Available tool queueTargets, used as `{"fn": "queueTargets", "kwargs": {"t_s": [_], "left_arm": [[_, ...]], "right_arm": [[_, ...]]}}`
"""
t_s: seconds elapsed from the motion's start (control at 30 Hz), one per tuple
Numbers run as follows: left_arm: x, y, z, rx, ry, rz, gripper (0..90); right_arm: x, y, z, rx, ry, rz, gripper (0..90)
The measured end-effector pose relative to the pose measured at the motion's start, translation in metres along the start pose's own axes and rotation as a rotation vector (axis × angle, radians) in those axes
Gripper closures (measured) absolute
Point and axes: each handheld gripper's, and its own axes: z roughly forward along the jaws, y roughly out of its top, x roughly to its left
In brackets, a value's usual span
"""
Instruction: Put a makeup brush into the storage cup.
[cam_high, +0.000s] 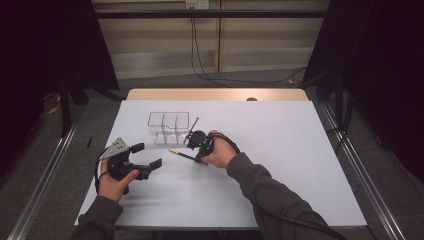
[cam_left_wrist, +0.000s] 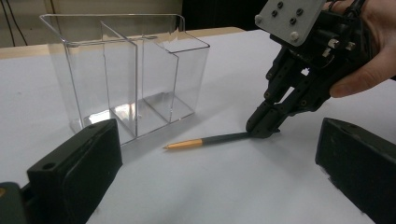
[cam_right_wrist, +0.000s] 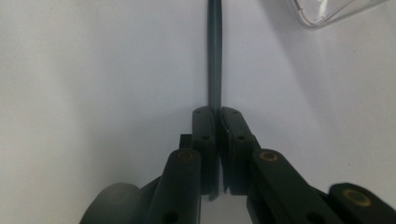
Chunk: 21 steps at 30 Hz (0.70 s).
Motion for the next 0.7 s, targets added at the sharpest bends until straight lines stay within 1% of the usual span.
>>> {"fn": "queueTargets", "kwargs": {"t_s": [0.1, 0.13, 0.23, 0.3, 0.37, 0.43, 0.5, 0.6, 0.63, 0.7], "left_arm": [[0.0, 0.0002, -0.0001, -0.001, -0.001, -0.002, 0.1], [-0.0002, 0.0002, -0.0001, -0.002, 0.0, -0.003, 0.1], [0.0, 0.0001, -0.0001, -0.001, -0.001, -0.001, 0.1], [0.0002, 0.0001, -0.0002, -0.002, 0.002, 0.0, 0.1], [0.0009, 0.0, -0.0008, 0.001, 0.002, 0.001, 0.1], [0.0017, 0.0, -0.0014, 0.008, 0.003, 0.008, 0.1], [0.0018, 0.0001, -0.0015, 0.008, 0.001, 0.009, 0.1], [0.0022, 0.0001, -0.0015, 0.01, 0.003, 0.012, 0.1], [0.0018, -0.0005, -0.0009, 0.003, 0.002, -0.003, 0.1], [0.0018, -0.0007, -0.0007, 0.0, 0.001, -0.007, 0.1]], "right_arm": [[0.0014, 0.0, 0.0002, -0.003, -0.013, -0.011, 86.2], [0.002, 0.0003, 0.0, 0.001, -0.013, -0.001, 86.3], [0.0009, 0.0004, 0.0003, -0.001, -0.013, -0.009, 86.3], [0.001, -0.0001, -0.0005, 0.002, -0.005, 0.005, 86.3], [0.0013, -0.0004, -0.0004, -0.002, -0.007, 0.004, 86.3], [0.0011, -0.0003, -0.0005, -0.003, -0.007, -0.006, 86.3], [0.0016, -0.0004, -0.0009, -0.003, -0.008, 0.001, 86.3], [0.0028, -0.001, -0.001, -0.012, -0.015, -0.013, 86.3], [0.003, -0.0015, -0.0016, -0.015, -0.016, -0.021, 86.3], [0.003, -0.002, -0.0023, -0.021, -0.008, -0.019, 86.3]]}}
